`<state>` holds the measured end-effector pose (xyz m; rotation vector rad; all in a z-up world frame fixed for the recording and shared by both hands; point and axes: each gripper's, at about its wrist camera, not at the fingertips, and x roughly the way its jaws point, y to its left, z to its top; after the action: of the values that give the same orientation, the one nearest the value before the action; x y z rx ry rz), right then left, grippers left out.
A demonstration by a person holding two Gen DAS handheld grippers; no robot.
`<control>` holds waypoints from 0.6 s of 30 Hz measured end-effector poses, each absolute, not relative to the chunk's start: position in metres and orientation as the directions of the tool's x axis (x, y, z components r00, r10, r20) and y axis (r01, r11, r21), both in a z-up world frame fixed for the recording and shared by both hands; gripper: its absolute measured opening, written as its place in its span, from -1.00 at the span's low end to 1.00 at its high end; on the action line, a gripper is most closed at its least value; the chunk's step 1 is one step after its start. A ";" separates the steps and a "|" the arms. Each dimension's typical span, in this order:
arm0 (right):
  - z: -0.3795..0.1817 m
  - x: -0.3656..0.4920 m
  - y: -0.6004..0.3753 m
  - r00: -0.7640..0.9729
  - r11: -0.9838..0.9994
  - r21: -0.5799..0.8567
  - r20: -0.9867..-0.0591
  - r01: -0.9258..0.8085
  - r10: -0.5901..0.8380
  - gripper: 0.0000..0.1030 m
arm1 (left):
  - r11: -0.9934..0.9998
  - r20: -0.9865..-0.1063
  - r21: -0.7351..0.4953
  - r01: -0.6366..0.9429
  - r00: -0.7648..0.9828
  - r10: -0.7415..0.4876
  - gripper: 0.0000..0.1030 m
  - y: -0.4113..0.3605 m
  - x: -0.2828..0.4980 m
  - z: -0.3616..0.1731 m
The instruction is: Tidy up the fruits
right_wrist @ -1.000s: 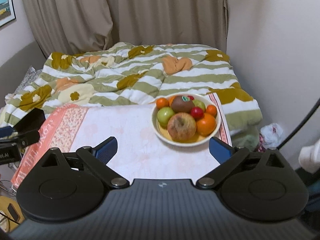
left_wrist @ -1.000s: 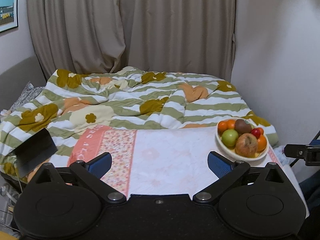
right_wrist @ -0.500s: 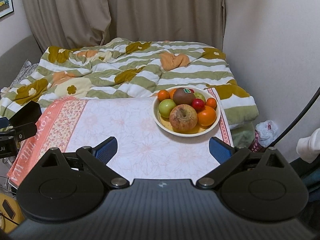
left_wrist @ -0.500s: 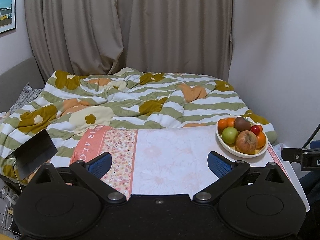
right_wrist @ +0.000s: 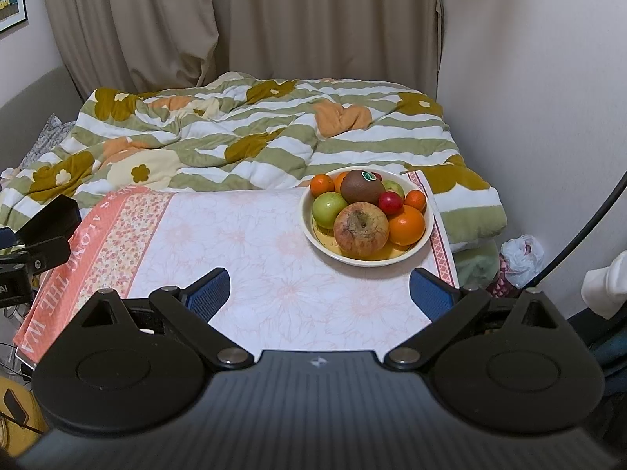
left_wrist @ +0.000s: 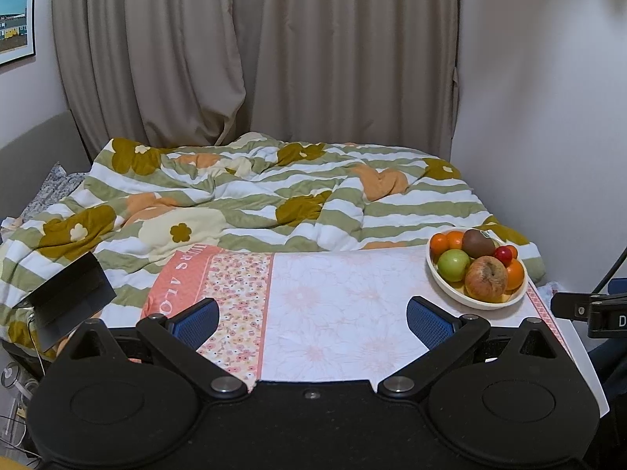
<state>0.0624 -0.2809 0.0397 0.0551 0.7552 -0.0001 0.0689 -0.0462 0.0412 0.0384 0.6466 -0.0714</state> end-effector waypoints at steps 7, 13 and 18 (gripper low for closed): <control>0.038 0.062 -0.286 0.726 0.999 0.047 -0.688 0.026 0.014 1.00 | 0.997 -0.608 0.014 0.072 0.793 -0.049 1.00 -0.042 0.070 0.041; 0.037 0.063 -0.287 0.727 0.999 0.047 -0.687 0.027 0.013 1.00 | 0.997 -0.604 0.023 0.070 0.796 -0.042 1.00 -0.042 0.069 0.041; 0.038 0.063 -0.287 0.724 0.999 0.042 -0.690 0.026 0.010 1.00 | 0.997 -0.601 0.021 0.075 0.798 -0.047 1.00 -0.044 0.068 0.041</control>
<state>0.0632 -0.2868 0.0376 0.0493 0.7611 -0.0087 0.0683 -0.0440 0.0408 0.0447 0.6443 -0.0655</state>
